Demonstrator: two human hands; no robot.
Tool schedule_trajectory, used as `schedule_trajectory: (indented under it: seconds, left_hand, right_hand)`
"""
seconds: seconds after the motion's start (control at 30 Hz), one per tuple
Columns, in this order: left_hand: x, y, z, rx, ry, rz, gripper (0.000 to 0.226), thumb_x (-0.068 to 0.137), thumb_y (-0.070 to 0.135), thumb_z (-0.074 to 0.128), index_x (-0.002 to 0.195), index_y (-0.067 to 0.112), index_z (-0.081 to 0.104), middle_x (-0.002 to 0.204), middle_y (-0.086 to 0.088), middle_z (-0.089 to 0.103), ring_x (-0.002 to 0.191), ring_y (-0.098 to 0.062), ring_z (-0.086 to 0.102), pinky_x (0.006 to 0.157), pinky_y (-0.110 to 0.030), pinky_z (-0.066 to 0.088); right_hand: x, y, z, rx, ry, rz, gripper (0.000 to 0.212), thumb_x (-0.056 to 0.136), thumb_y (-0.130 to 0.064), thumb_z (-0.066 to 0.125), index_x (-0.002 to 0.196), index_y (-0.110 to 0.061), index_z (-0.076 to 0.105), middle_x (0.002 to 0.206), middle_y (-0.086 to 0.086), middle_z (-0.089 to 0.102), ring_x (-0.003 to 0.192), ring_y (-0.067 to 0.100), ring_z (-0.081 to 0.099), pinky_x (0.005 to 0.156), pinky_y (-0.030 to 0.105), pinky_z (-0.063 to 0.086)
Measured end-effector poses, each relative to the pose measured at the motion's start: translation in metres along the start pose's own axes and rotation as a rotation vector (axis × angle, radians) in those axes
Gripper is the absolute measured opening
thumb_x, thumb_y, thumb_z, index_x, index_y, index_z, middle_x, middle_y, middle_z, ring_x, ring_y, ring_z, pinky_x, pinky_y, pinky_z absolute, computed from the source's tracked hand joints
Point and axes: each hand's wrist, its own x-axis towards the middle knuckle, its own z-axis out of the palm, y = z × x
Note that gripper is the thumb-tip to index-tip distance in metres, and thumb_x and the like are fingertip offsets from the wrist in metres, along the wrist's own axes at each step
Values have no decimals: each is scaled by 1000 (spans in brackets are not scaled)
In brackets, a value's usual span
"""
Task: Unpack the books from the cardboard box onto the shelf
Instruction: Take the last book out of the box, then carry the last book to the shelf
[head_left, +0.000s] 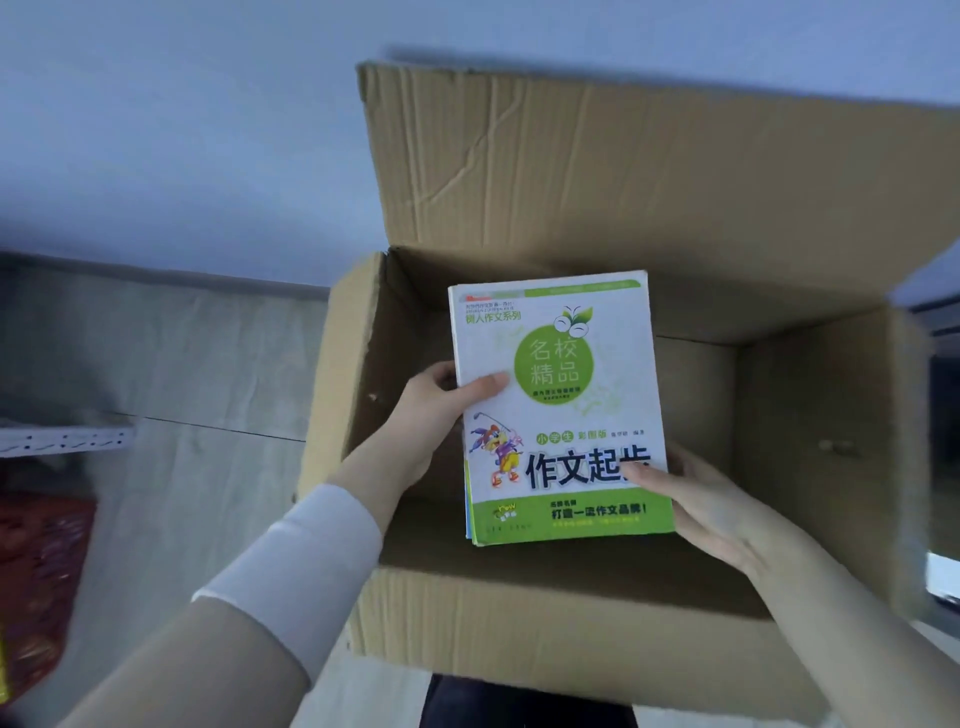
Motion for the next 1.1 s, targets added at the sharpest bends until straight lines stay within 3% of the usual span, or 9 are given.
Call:
schedule_trajectory:
  seconds: [0.13,0.3,0.4,0.6,0.7,0.83,0.93,1.0,1.1]
  left_hand:
    - [-80,16,-11,-32,60,87,84,44,42,81,116,3,60,106,-14,73,97,-33,70,92,-48,53]
    - [-187,1,-35,-51,164,177,36,75,31,75,102,10,64,69,1,75,55,-11,70,49,-25,55]
    - [-257,-12,-49,-115,245,251,14,81,24,70,90,16,65,66,6,75,57,-8,70,65,-30,59]
    - [-397,-24,-95,-211,387,371,17,81,23,71,93,12,67,74,2,75,61,-11,71,62,-25,60]
    - [-457,-23,-138,-258,483,424,18,81,24,71,93,12,67,80,-3,75,67,-17,71,73,-33,60]
    - [-534,-25,-210,-302,594,485,27,79,30,72,97,10,66,78,-2,76,62,-12,72,58,-23,57]
    - [-589,-34,-278,-299,696,537,37,76,35,74,100,7,67,80,-6,76,60,-15,70,51,-21,53]
    - [-621,-42,-327,-293,786,572,39,73,37,75,99,8,67,83,-5,76,69,-18,72,63,-26,57]
    - [-662,-58,-400,-312,905,608,51,61,46,77,98,12,66,91,-6,76,86,-24,72,81,-33,58]
  right_hand:
    - [-56,-7,35,-22,7,-80,89,26,-35,95,107,-15,63,105,7,74,91,18,72,74,29,58]
    - [-130,0,91,-170,72,-217,29,75,-6,68,103,-8,63,96,5,71,82,19,67,81,32,55]
    - [-176,9,125,-271,32,-278,16,75,-5,70,89,-13,67,83,-2,74,71,13,70,75,29,57]
    - [-258,7,212,-386,-152,-324,41,49,-21,79,88,-15,68,77,-3,77,70,10,72,70,27,58]
    - [-284,-1,276,-449,-235,-355,22,70,-5,75,89,-13,67,74,-1,76,65,10,72,62,24,60]
    - [-307,-5,379,-520,-348,-359,29,69,1,73,97,-6,65,71,3,76,60,13,72,50,22,56]
    - [-312,1,470,-629,-459,-401,25,69,-7,70,94,-7,66,74,2,77,67,18,73,65,31,60]
    - [-309,10,535,-731,-530,-436,44,58,-18,82,98,-8,68,91,9,77,85,30,72,84,45,55]
    - [-300,25,632,-785,-618,-459,55,53,-24,80,103,-4,68,99,13,75,94,36,70,91,51,51]
